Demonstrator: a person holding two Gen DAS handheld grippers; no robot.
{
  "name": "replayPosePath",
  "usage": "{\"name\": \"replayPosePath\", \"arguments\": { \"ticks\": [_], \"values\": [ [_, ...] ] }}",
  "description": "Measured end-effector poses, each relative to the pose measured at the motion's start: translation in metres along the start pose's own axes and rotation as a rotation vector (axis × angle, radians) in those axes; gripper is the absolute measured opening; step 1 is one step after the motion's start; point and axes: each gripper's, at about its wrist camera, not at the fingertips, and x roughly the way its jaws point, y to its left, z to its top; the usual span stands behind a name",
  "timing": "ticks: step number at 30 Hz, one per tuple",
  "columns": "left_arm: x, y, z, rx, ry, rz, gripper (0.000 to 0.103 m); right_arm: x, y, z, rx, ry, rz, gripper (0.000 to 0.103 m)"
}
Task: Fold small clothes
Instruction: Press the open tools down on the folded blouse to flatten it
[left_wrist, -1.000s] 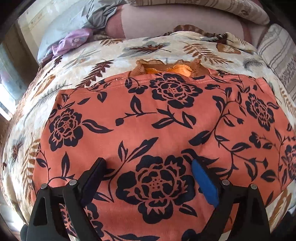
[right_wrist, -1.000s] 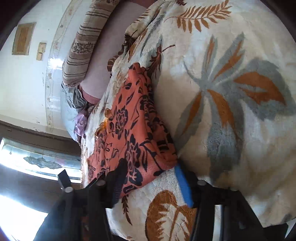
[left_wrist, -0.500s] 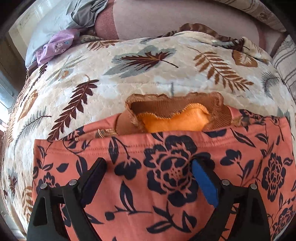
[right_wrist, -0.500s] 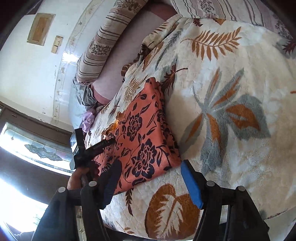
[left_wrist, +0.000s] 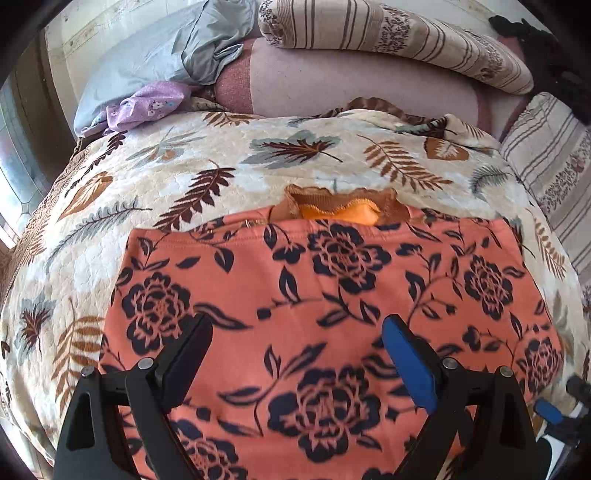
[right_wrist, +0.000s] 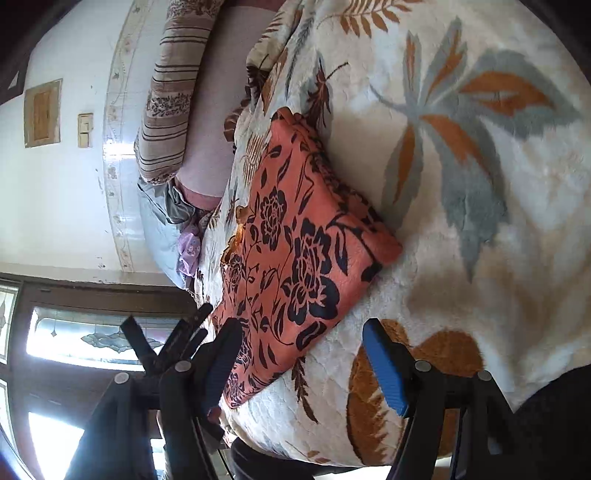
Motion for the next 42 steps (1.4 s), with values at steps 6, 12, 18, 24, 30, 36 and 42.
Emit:
{"name": "replayPosePath", "arguments": {
  "ticks": [6, 12, 18, 24, 30, 36, 42],
  "values": [
    [0.016, 0.004, -0.023, -0.034, 0.086, 0.018, 0.094, 0.024, -0.006, 0.009, 0.089, -0.093, -0.032, 0.072],
    [0.01, 0.005, -0.023, -0.05, 0.058, -0.006, 0.094, 0.025, -0.001, 0.012, 0.09, -0.117, -0.057, 0.072],
    [0.005, 0.005, -0.018, -0.05, 0.039, -0.015, 0.094, 0.026, 0.003, 0.019, 0.096, -0.141, -0.077, 0.072],
    [0.032, 0.004, -0.022, -0.036, 0.108, 0.01, 0.094, 0.031, 0.004, 0.022, 0.075, -0.152, -0.095, 0.072],
    [0.026, -0.003, -0.022, -0.01, 0.087, 0.034, 0.095, 0.033, 0.01, 0.023, 0.002, -0.135, -0.142, 0.067],
    [0.044, -0.024, -0.024, 0.078, 0.126, 0.052, 0.096, 0.038, 0.011, 0.025, -0.08, -0.097, -0.224, 0.025],
    [0.025, -0.031, -0.016, 0.063, 0.046, 0.102, 0.098, 0.034, 0.03, 0.02, -0.302, -0.095, -0.392, 0.013]
  ]
}}
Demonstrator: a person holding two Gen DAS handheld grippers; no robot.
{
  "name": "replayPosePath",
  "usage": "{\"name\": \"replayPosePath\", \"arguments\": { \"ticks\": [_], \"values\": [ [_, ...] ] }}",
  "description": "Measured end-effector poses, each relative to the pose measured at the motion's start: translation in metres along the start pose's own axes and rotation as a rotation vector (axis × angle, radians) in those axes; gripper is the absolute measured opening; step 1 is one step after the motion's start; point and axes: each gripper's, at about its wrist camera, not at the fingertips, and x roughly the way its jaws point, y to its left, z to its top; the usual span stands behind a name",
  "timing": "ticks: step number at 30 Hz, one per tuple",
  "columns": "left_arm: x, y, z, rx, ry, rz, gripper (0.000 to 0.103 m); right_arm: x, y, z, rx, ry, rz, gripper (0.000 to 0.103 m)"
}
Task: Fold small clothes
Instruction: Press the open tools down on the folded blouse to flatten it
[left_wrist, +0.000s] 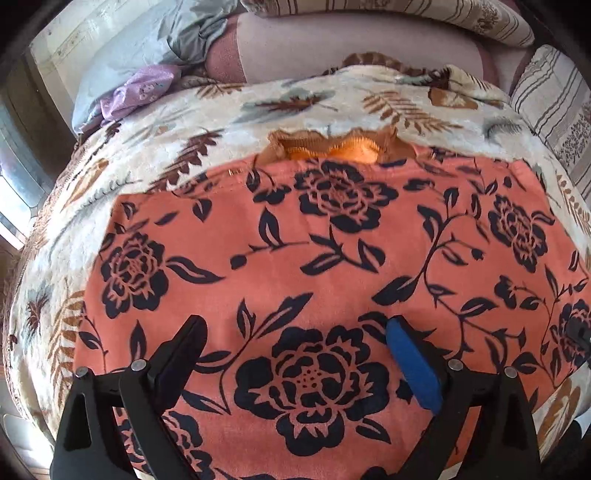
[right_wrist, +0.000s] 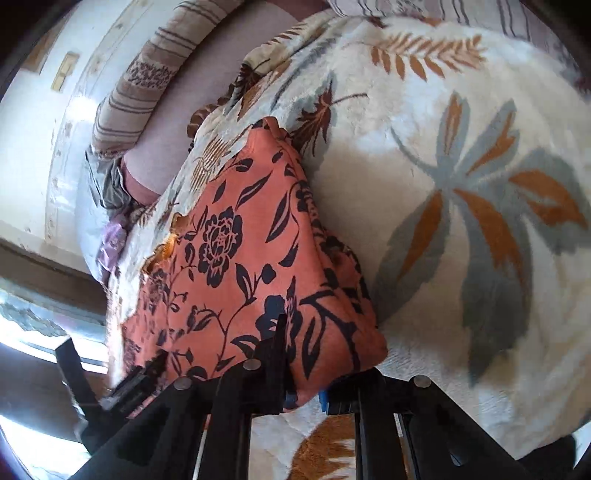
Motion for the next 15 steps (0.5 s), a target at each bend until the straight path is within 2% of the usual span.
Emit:
{"name": "replayPosePath", "arguments": {
  "ticks": [2, 3, 4, 5, 6, 8, 9, 11, 13, 15],
  "values": [
    [-0.011, -0.008, 0.002, 0.029, -0.082, 0.009, 0.098, 0.0, -0.011, 0.001, 0.035, 0.021, 0.058, 0.018],
    [-0.005, -0.016, 0.001, 0.075, -0.075, 0.032, 0.098, -0.004, -0.017, 0.002, 0.048, 0.024, 0.078, 0.023],
    [0.012, -0.025, -0.003, 0.136, 0.0, 0.043, 0.098, -0.01, -0.023, 0.003, 0.052, 0.017, 0.08, 0.028],
    [0.026, -0.025, -0.007, 0.141, 0.041, 0.039, 0.099, -0.017, -0.028, 0.005, 0.057, 0.012, 0.081, 0.03],
    [0.025, -0.018, -0.008, 0.081, 0.006, 0.019, 0.102, -0.024, -0.033, 0.009, 0.064, 0.005, 0.088, 0.035],
    [0.028, -0.011, -0.007, 0.034, 0.033, -0.006, 0.103, -0.035, -0.035, 0.023, 0.053, -0.019, 0.122, 0.053],
    [0.029, -0.012, -0.006, 0.044, 0.031, -0.005, 0.103, -0.04, -0.034, 0.033, 0.038, -0.038, 0.139, 0.066],
    [0.029, -0.013, -0.007, 0.063, 0.023, 0.001, 0.103, -0.042, -0.026, 0.06, 0.006, -0.067, 0.154, 0.067],
    [0.029, -0.013, -0.007, 0.058, 0.026, -0.001, 0.103, -0.023, -0.012, 0.089, -0.03, -0.015, 0.214, 0.067],
    [0.029, -0.013, -0.008, 0.059, 0.025, 0.001, 0.103, 0.009, 0.003, 0.118, -0.08, 0.057, 0.201, 0.067]
  ]
}}
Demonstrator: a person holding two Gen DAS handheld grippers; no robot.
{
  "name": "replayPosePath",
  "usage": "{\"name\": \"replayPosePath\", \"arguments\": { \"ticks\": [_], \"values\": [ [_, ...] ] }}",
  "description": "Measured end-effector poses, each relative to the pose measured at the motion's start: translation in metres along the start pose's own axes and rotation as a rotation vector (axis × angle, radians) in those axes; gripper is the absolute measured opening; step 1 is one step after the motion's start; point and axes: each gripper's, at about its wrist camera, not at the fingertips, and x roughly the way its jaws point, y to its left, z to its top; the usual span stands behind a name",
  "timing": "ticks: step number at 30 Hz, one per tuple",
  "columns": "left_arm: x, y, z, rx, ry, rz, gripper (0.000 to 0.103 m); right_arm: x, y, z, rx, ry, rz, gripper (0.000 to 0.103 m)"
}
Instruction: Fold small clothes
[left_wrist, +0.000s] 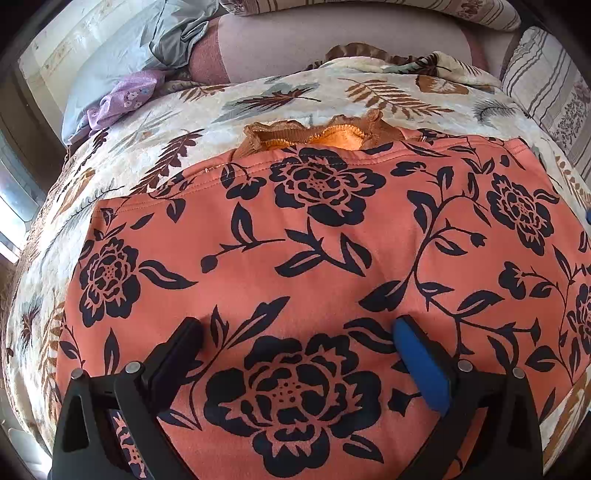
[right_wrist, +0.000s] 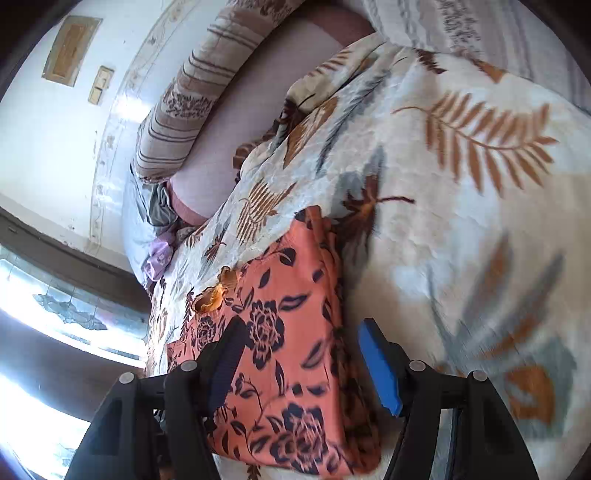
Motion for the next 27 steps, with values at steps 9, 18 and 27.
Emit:
{"name": "replayPosePath", "arguments": {
  "ticks": [9, 18, 27],
  "values": [
    [-0.001, 0.0, 0.0, -0.006, -0.007, -0.008, 0.103, 0.099, 0.006, 0.072, -0.09, 0.166, -0.204, 0.017],
    [-0.001, 0.002, -0.003, -0.013, -0.026, -0.003, 0.103, 0.032, -0.005, 0.066, 0.026, -0.002, -0.154, 0.046],
    [0.0, 0.005, 0.006, 0.003, 0.004, -0.031, 0.103, 0.024, 0.009, -0.081, 0.127, 0.132, 0.136, 0.078]
  ]
}}
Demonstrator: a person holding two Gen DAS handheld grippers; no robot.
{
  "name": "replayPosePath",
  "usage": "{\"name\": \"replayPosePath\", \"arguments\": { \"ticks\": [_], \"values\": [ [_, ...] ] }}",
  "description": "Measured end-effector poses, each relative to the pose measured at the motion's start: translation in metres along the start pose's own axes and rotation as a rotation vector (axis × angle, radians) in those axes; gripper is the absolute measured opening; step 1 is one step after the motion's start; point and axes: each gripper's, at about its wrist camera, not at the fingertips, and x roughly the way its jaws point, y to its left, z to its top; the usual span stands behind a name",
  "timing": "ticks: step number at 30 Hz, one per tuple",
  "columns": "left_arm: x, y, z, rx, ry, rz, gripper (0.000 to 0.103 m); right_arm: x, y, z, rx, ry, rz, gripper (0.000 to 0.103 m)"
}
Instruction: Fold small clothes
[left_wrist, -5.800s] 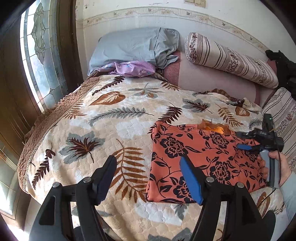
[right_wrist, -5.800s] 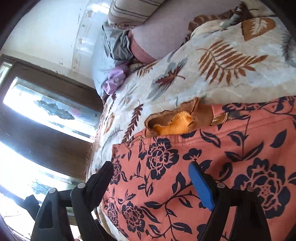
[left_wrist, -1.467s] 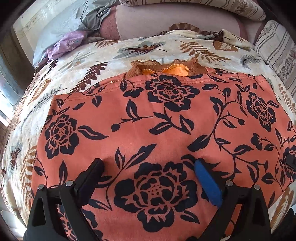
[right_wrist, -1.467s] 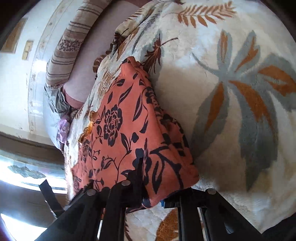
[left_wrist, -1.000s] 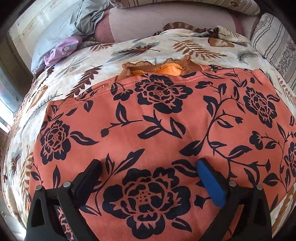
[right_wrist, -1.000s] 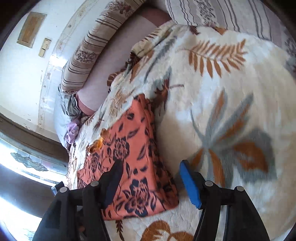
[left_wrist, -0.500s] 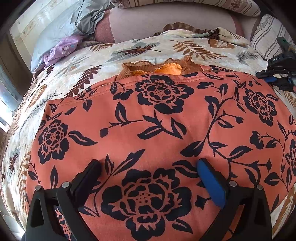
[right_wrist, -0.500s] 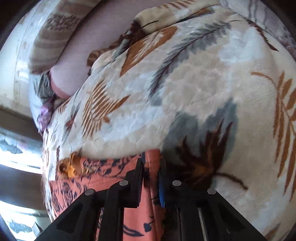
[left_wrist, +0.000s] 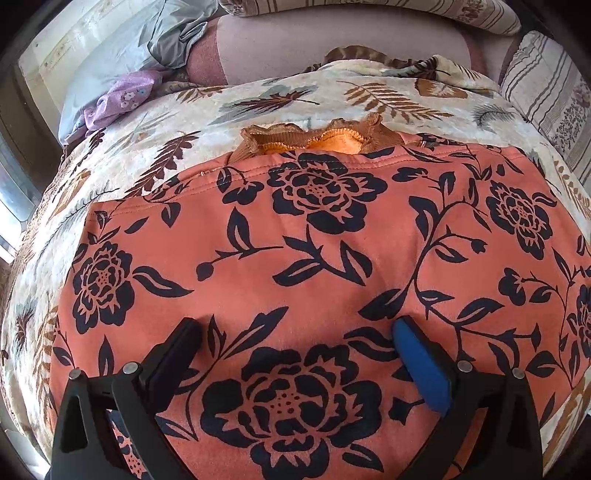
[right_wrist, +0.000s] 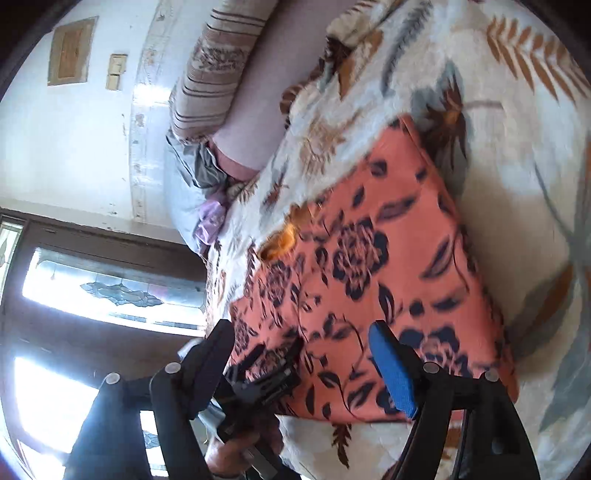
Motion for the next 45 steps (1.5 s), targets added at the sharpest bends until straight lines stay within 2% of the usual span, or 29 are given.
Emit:
{"name": "replayPosePath", "arguments": {
  "ticks": [1, 3, 5, 7, 11, 14, 18, 24, 30, 38, 45],
  "values": [
    [-0.002, 0.002, 0.003, 0.0, 0.016, -0.013, 0.103, 0.005, -0.014, -0.002, 0.039, -0.005, -0.072, 0.075],
    [-0.014, 0.009, 0.006, -0.009, 0.05, -0.029, 0.103, -0.009, -0.012, -0.009, 0.061, -0.061, -0.047, 0.067],
    [-0.04, 0.022, 0.0, -0.054, -0.028, -0.047, 0.103, -0.031, 0.014, -0.02, -0.032, -0.127, -0.034, 0.069],
    [-0.059, 0.034, -0.013, -0.08, -0.085, -0.062, 0.103, -0.047, 0.032, -0.039, -0.076, -0.174, -0.023, 0.082],
    [-0.061, 0.05, -0.043, -0.094, -0.052, -0.055, 0.103, -0.056, 0.028, -0.088, -0.05, -0.177, -0.007, 0.085],
    [-0.059, 0.057, -0.061, -0.101, -0.041, -0.069, 0.103, -0.059, 0.022, -0.11, -0.061, -0.19, -0.051, 0.085],
    [-0.064, 0.066, -0.068, -0.111, -0.052, -0.073, 0.103, -0.058, 0.021, -0.114, -0.059, -0.204, -0.074, 0.085],
    [-0.068, 0.074, -0.062, -0.121, -0.066, -0.091, 0.103, -0.054, 0.013, -0.115, 0.03, -0.213, -0.059, 0.085],
    [-0.072, 0.072, -0.062, -0.111, -0.078, -0.103, 0.103, -0.059, 0.02, -0.127, 0.005, -0.215, -0.063, 0.085],
    [-0.078, 0.068, -0.056, -0.101, -0.098, -0.101, 0.103, -0.063, 0.021, -0.123, 0.025, -0.235, -0.048, 0.085],
    [-0.075, 0.063, -0.046, -0.107, -0.092, -0.08, 0.103, -0.054, -0.01, -0.11, 0.194, -0.239, -0.003, 0.085]
  ]
}}
